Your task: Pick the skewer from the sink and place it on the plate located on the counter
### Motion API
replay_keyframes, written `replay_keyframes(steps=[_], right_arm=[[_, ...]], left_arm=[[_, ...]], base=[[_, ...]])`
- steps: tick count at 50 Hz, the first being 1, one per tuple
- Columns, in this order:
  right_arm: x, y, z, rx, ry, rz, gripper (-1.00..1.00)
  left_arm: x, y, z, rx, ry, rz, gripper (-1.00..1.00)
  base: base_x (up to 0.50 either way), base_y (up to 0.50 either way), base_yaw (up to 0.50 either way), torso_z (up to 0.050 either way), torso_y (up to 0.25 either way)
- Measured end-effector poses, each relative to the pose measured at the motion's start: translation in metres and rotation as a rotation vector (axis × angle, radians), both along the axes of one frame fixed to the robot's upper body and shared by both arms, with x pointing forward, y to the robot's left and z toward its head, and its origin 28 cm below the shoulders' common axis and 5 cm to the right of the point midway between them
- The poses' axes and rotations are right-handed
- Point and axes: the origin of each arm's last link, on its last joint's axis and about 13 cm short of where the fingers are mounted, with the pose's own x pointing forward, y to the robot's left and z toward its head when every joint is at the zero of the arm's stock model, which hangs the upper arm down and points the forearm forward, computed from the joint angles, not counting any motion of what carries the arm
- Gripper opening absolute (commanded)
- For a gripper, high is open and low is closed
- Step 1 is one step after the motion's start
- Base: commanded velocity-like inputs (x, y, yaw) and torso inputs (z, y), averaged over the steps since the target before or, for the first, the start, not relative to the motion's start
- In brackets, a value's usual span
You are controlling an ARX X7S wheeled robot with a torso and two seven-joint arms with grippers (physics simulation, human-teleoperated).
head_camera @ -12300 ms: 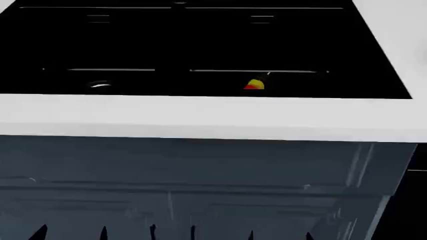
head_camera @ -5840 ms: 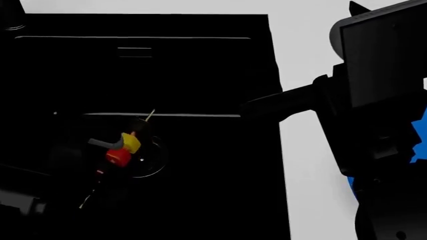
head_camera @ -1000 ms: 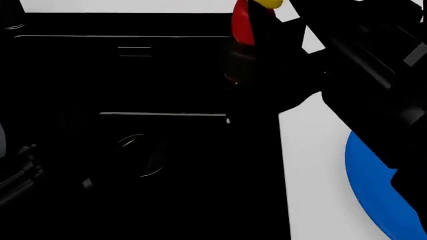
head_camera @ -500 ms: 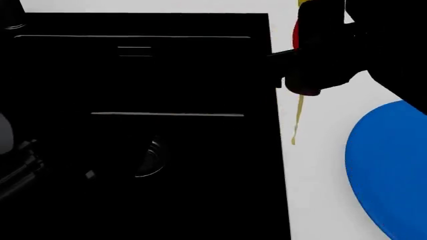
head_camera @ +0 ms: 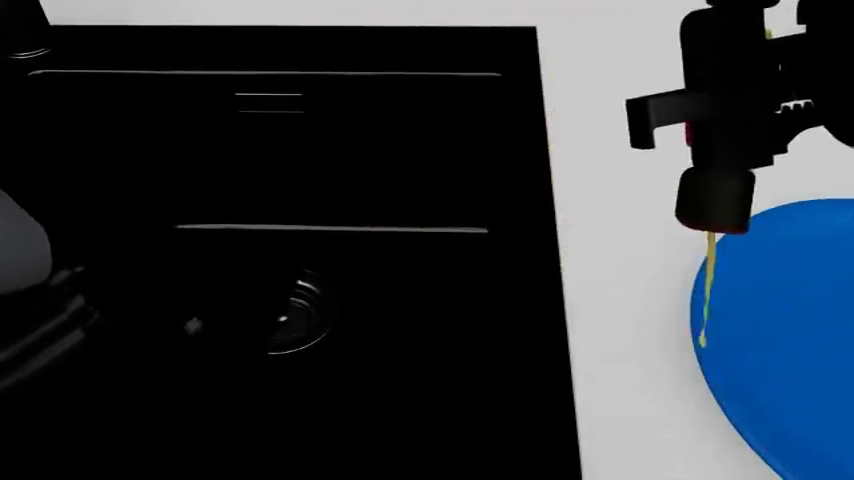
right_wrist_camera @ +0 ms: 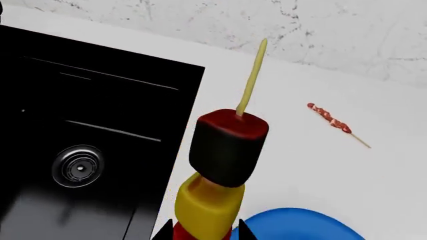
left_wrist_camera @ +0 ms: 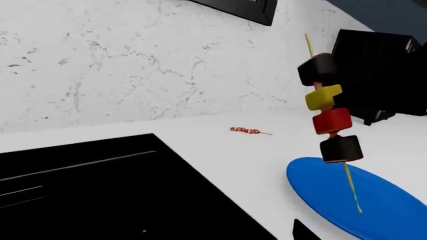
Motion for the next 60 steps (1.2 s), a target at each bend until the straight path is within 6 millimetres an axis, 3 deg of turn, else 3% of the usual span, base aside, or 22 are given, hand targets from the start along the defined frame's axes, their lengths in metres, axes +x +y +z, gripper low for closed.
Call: replay_keyframes(steps=[35,60], right_arm=[[0.025,-0.04,-0.023,-0.071,0.164,-0.187,-1.0],[0.032,-0.06,-0.031,-0.02,0.193,-0.208,-1.0]], left_arm=[[0.018,0.001,-0.006,0.005,0.038,0.082,1.0],[0.023,-0.001,-0.009,0.001,0.055,0.094,1.0]], base=[[0.0,0.0,0.0,0.0,0.001],[0.0,0.0,0.0,0.0,0.0]])
